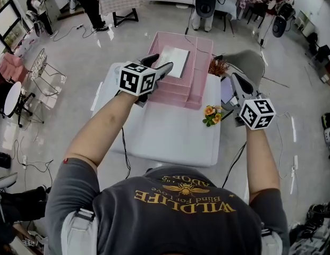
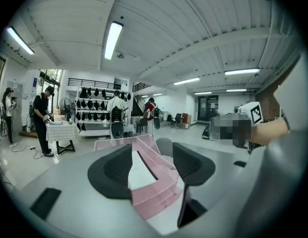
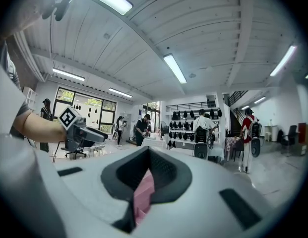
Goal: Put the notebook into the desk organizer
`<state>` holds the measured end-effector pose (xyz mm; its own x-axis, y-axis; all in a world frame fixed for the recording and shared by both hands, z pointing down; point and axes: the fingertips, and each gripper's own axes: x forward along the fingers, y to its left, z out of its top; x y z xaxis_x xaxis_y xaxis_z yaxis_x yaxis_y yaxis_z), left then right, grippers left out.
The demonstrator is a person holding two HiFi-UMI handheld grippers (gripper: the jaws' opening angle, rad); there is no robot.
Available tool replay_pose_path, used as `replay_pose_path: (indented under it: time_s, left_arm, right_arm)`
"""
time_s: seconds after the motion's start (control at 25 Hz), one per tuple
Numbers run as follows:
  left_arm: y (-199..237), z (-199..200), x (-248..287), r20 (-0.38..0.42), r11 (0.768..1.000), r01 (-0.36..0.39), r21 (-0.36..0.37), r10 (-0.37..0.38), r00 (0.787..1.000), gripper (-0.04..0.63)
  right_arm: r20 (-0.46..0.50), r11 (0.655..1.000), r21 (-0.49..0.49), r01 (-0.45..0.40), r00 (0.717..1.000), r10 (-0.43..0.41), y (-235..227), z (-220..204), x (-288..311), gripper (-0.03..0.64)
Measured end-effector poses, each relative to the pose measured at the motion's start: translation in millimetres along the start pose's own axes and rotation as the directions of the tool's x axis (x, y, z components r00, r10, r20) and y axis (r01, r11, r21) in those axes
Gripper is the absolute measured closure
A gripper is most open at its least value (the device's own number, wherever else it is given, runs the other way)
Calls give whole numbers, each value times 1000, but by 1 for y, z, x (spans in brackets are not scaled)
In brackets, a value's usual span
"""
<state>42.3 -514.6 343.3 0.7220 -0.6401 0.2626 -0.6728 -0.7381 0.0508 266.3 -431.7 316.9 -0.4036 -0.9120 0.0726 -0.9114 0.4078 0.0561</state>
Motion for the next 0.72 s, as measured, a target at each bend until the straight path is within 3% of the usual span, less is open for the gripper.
replay_pose_path:
  time_s: [0.28, 0.48, 0.72]
  left_arm:
    - [-39, 1, -43, 143, 1000, 25, -13, -23, 989, 366]
    - [-59, -21, -65, 168, 1000, 16, 14, -18, 986, 403]
    - [-88, -32, -85, 225, 1000, 18, 1, -18, 974, 494]
  right_arm:
    - [-14, 1000, 16, -4, 1000, 5, 6, -4, -29, 617]
    - [-12, 1000, 26, 10, 1000, -10, 9, -9, -52, 617]
    - [-12, 999, 19, 26, 1000, -26, 10, -16, -80, 617]
